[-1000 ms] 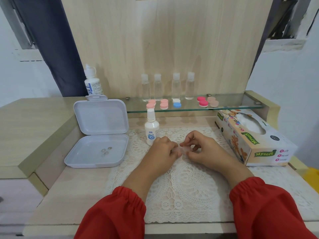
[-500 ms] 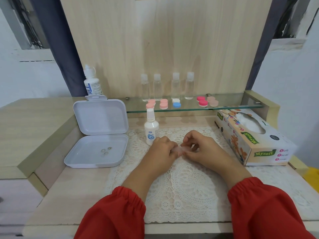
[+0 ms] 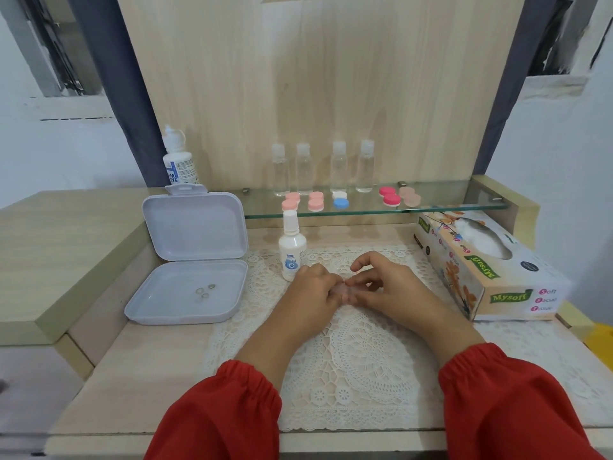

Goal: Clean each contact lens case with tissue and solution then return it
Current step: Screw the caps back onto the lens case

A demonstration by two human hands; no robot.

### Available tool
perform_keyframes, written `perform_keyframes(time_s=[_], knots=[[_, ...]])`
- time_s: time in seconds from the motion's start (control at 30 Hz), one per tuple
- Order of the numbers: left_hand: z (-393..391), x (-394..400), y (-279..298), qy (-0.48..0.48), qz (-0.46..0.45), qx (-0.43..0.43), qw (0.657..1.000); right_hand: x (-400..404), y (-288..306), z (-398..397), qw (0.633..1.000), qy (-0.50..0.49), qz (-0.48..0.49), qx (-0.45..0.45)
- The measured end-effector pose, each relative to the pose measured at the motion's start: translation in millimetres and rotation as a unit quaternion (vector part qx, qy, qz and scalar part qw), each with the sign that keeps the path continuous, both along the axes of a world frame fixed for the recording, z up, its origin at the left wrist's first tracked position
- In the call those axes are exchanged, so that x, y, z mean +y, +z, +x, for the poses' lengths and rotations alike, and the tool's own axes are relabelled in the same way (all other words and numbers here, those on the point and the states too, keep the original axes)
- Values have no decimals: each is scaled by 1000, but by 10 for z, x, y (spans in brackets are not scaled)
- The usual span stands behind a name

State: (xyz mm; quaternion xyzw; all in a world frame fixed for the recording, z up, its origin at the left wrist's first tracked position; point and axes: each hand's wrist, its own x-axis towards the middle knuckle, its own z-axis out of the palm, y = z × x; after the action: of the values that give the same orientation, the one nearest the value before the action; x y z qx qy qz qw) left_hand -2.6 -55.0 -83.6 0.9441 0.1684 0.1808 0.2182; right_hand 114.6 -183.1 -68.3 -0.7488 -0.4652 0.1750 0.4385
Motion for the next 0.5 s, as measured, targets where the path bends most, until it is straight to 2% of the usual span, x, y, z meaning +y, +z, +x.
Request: perform_keyframes(time_s=[0.17, 0.33, 0.5], knots=[[15, 14, -5, 11, 8, 6, 1000, 12, -22, 11, 999, -11, -15, -40], [13, 11, -11, 8, -4, 4, 1000, -37, -23, 57, 999, 17, 0, 41], [15, 10, -9, 9, 1, 10, 1000, 9, -65, 38, 1000, -7, 5, 6]])
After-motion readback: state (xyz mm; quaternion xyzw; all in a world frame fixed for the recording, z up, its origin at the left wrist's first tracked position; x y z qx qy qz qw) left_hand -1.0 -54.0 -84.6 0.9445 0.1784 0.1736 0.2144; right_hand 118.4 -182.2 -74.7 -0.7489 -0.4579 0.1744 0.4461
